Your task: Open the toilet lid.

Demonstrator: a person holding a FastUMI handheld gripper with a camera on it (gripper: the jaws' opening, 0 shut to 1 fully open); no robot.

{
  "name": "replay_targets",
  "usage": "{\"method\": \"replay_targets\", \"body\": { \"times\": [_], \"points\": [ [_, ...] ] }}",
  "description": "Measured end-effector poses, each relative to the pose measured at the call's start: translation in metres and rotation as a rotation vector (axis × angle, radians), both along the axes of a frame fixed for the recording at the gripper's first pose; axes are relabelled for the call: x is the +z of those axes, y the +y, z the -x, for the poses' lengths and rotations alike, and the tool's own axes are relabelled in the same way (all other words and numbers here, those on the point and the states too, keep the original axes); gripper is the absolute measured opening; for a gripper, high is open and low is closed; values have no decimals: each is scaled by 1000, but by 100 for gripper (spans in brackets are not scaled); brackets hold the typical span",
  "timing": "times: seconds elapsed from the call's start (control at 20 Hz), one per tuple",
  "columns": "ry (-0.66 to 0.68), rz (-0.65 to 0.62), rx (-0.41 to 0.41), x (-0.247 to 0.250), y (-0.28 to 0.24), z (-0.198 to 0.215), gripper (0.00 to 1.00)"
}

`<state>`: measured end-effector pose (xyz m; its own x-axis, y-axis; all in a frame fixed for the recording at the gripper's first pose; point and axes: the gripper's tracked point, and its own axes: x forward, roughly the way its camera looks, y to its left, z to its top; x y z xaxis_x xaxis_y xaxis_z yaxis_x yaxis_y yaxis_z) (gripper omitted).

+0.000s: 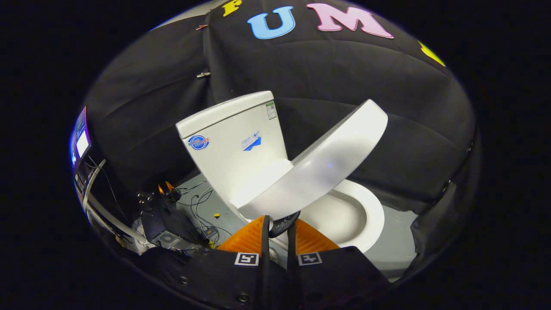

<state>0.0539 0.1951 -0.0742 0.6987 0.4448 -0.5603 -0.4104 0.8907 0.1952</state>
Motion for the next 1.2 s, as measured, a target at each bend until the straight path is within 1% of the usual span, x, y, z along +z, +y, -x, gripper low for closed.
{"method": "replay_targets", "body": {
  "times": [0.2, 0.5, 0.9, 1.2],
  "points": [
    [-71, 21, 63, 25, 30, -9, 18],
    [-115, 7, 119, 54, 80, -24, 18],
    [-185, 79, 216, 74, 157, -45, 18],
    [-172, 16, 231, 75, 195, -55, 19]
  ]
}}
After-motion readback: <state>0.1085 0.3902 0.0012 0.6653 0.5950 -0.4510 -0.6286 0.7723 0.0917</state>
